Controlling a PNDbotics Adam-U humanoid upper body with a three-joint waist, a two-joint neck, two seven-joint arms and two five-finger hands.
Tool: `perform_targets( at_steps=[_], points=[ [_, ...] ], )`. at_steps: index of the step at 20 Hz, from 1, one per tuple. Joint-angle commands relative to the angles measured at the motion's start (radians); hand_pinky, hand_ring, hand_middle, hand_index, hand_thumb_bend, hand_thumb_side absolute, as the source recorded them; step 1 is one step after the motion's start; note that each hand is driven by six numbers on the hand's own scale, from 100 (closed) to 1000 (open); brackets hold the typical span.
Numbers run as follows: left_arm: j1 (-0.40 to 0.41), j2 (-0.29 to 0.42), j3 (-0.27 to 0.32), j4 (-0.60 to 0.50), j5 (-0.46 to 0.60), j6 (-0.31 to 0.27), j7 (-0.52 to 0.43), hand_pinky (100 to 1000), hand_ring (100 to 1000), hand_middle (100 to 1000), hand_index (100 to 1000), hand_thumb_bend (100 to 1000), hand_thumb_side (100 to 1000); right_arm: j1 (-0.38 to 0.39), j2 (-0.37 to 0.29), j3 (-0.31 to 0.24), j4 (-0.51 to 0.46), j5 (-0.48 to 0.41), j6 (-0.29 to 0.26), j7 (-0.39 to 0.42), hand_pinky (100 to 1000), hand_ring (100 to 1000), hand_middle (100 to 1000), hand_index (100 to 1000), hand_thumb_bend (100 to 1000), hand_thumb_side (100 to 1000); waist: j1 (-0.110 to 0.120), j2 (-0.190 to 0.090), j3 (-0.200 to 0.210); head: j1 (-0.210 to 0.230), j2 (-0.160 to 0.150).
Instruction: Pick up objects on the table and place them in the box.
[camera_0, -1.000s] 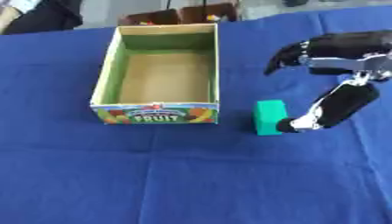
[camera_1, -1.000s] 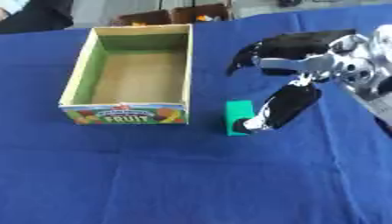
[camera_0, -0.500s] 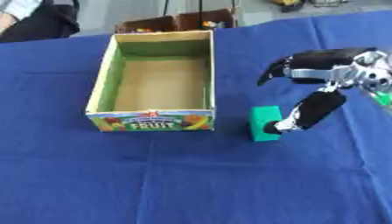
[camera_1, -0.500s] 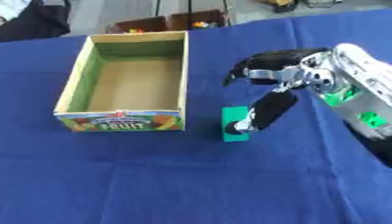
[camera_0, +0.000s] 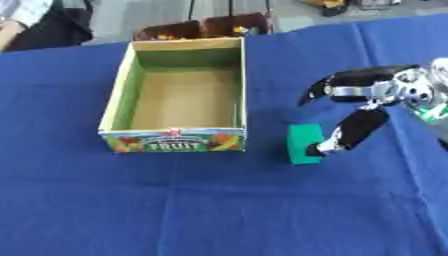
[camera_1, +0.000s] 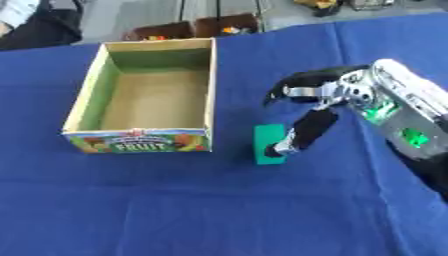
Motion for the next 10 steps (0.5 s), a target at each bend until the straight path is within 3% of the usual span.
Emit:
perform_targets(
  at_steps=[1,5,10],
  points=[
    [-0.014,0.010,0.003,-0.017,0.004,0.004,-0.001,852,987,976,1000,100,1000,-0.008,-0.012,-0.005,-0.001,-0.001,0.001,0.005,866,943,861,941,545,508,-0.002,-0.016,0.001,0.002,-0.011],
    [-0.016,0.009,0.003,-0.017,0.004,0.005,0.000,851,987,976,1000,100,1000,0.000,-0.011,-0.009,-0.017,0.016,0.000,0.005,852,912,756,889,569,506,-0.001,-0.016,0.002,0.007,-0.010],
    [-0.017,0.007,0.002,-0.017,0.005,0.007,0.002,851,986,975,1000,100,1000,0.014,-0.017,-0.009,-0.062,0.061,-0.010,-0.017,841,891,704,866,571,511,-0.003,-0.012,0.000,0.013,-0.008]
  ],
)
